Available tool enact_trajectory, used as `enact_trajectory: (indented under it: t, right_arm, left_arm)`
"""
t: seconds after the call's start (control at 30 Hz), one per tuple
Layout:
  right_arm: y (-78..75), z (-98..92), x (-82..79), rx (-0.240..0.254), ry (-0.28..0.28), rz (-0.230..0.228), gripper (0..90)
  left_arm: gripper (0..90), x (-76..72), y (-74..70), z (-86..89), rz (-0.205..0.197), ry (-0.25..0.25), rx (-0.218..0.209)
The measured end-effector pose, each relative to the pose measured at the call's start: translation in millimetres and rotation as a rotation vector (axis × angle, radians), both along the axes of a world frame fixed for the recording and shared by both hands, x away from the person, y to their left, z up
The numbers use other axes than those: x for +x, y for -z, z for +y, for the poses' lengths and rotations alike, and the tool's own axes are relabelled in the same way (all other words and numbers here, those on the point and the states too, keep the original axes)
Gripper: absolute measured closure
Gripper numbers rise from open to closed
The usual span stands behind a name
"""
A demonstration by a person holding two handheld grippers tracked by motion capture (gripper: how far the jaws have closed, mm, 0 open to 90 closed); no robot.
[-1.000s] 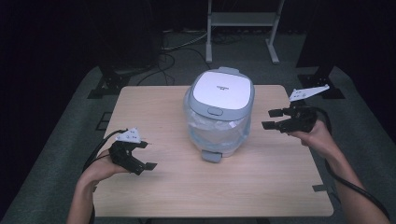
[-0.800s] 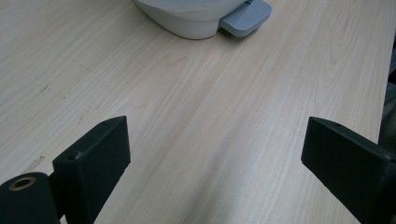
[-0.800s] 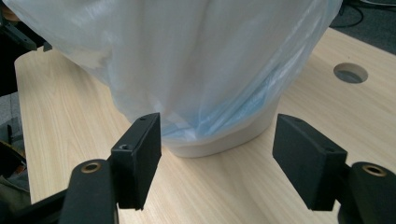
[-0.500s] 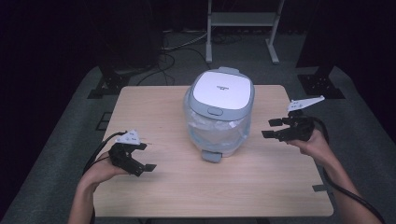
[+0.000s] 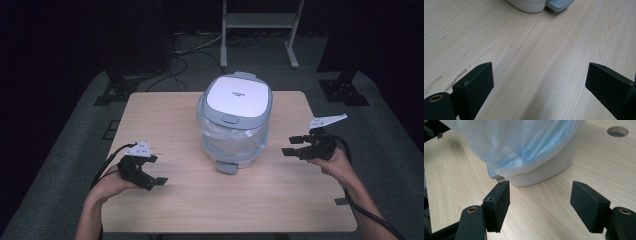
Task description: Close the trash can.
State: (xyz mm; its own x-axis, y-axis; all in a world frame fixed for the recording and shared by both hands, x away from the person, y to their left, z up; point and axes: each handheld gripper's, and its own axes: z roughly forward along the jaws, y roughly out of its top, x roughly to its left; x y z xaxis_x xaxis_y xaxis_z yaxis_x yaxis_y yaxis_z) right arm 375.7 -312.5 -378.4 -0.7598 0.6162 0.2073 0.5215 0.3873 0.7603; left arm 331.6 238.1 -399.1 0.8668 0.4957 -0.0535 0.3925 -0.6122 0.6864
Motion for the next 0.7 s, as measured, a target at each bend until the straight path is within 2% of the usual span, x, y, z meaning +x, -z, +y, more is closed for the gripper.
enact_trajectory:
  t: [0.27,0.57,0.7]
  right_arm:
    - [15.9,-7.2,-6.2,0.004,0.015,0.016,30.4]
    - [32.3,-13.3,-19.2,0.020,0.026,0.038,28.8]
    - [36.8,-11.2,-27.0,0.026,0.023,0.018,27.9]
  left_arm:
    - [7.1,-2.6,3.2,0.1,0.001,-0.008,-0.003]
    - [7.1,-7.8,13.1,-5.7,0.002,-0.003,-0.005]
    - [7.0,-10.9,18.3,-8.8,0.000,-0.001,-0.010]
